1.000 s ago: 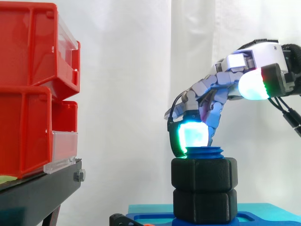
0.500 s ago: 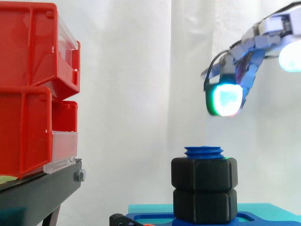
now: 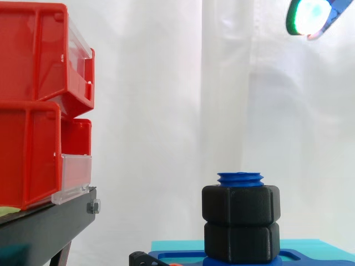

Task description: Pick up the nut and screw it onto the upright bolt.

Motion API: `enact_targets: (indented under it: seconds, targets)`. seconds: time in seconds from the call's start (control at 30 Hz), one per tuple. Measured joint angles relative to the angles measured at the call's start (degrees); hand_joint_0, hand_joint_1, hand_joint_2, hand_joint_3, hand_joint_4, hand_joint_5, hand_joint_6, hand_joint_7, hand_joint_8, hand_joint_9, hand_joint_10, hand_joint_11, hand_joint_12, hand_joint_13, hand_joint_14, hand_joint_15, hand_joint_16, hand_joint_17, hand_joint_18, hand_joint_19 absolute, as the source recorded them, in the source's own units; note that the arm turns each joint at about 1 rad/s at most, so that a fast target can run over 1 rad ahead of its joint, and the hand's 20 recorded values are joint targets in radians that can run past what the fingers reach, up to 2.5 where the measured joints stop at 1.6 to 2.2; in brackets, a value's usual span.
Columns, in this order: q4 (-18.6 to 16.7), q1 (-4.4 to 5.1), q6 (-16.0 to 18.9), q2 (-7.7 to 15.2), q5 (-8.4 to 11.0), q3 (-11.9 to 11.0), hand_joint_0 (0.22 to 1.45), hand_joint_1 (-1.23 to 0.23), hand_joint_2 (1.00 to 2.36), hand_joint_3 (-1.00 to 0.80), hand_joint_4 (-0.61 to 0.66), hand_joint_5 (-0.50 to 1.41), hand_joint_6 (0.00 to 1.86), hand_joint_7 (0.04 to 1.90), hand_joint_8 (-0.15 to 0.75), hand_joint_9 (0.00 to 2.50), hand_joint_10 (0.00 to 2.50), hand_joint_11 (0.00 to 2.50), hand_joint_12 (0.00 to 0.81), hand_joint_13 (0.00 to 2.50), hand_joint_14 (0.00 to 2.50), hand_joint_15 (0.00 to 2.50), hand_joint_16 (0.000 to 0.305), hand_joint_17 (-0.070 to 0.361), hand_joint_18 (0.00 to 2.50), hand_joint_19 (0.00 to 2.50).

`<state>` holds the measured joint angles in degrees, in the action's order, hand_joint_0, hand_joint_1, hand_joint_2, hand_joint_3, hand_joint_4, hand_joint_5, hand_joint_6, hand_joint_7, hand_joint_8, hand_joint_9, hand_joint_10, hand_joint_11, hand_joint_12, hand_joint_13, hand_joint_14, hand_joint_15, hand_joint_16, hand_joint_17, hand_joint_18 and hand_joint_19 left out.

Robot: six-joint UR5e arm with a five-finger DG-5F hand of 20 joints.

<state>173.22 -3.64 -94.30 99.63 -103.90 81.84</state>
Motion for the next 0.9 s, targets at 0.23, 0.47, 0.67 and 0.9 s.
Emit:
enact_targets:
  seconds: [0.23,0.47,0.67,0.9]
  targets:
    - [-1.27,0.54,3.41,-1.61,2.89,8.78,0.51,-0.31,1.00,-0.50,0.19,-0.17,0.50,0.73,0.247,0.50,0.00,0.00,0.342,0.25,0.00,0.00,0.037,0.084,0.00,0.00]
    - [-3.69,0.77,11.05,-1.66,7.86,11.23,0.52,-0.35,1.00,-0.50,0.17,-0.19,0.50,0.64,0.228,0.32,0.00,0.00,0.356,0.08,0.00,0.00,0.041,0.093,0.00,0.00]
    - [-3.92,1.18,19.45,-1.64,9.67,11.39,0.53,-0.36,1.00,-0.49,0.17,-0.20,0.50,0.63,0.235,0.30,0.00,0.00,0.367,0.08,0.00,0.00,0.043,0.098,0.00,0.00]
    - [-3.65,1.25,28.74,-1.63,9.75,11.41,0.53,-0.38,1.00,-0.49,0.15,-0.21,0.50,0.58,0.224,0.28,0.00,0.00,0.352,0.11,0.00,0.00,0.043,0.096,0.00,0.00]
